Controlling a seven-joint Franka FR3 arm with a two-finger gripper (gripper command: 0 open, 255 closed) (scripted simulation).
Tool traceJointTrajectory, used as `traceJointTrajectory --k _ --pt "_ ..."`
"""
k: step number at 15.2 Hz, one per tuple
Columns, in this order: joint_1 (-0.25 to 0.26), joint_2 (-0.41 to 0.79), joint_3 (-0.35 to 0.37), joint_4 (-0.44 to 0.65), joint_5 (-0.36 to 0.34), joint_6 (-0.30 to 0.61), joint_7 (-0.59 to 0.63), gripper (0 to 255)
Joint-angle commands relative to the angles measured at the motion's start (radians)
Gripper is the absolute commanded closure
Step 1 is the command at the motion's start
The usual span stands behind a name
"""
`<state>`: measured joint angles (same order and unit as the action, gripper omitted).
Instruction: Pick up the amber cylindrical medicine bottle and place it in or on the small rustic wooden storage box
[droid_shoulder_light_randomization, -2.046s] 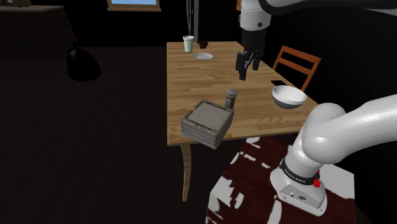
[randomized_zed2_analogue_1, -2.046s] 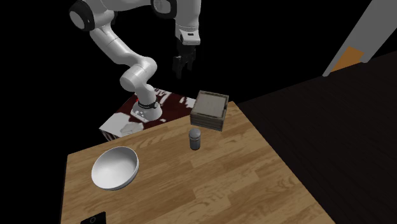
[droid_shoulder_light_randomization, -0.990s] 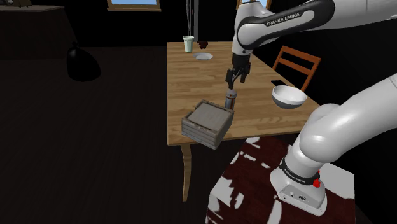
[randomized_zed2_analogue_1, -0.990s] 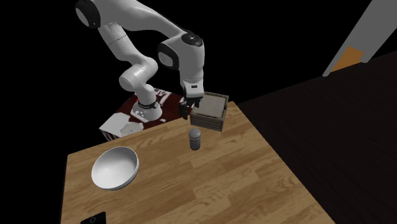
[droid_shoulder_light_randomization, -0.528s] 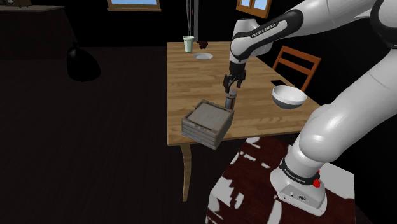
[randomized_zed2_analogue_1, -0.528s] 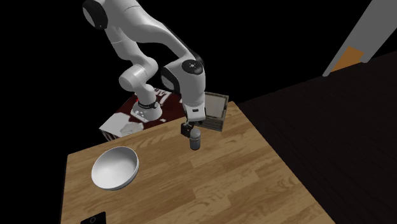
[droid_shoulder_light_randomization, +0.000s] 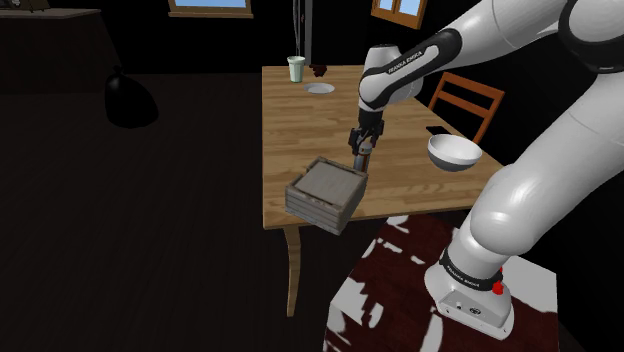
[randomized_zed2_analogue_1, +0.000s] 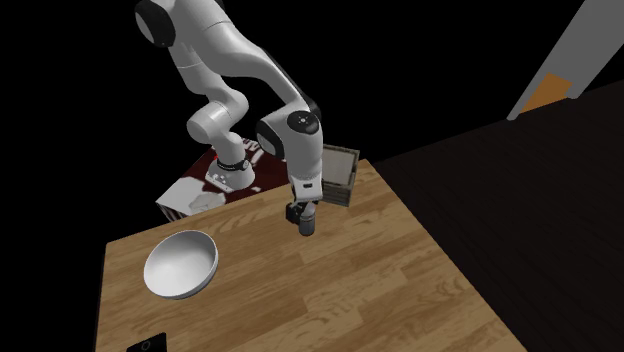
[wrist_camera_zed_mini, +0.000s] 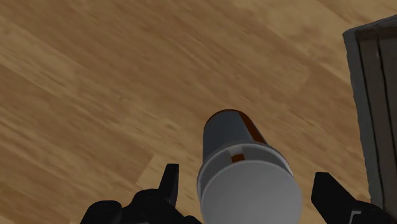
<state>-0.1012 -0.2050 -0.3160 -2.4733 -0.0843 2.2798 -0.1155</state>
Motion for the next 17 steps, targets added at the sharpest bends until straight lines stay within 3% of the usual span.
traceJointTrajectory --k 1,6,7,17 --pt "-0.001 0.004 -0.002 -0.002 0.001 0.006 -0.002 0" --pt "-0.001 0.004 -0.002 -0.002 0.001 0.006 -0.002 0" --pt "-0.001 0.004 -0.002 -0.002 0.001 0.006 -0.002 255" --pt "-0.001 -0.005 0.000 0.005 -0.001 -0.009 0.000 255"
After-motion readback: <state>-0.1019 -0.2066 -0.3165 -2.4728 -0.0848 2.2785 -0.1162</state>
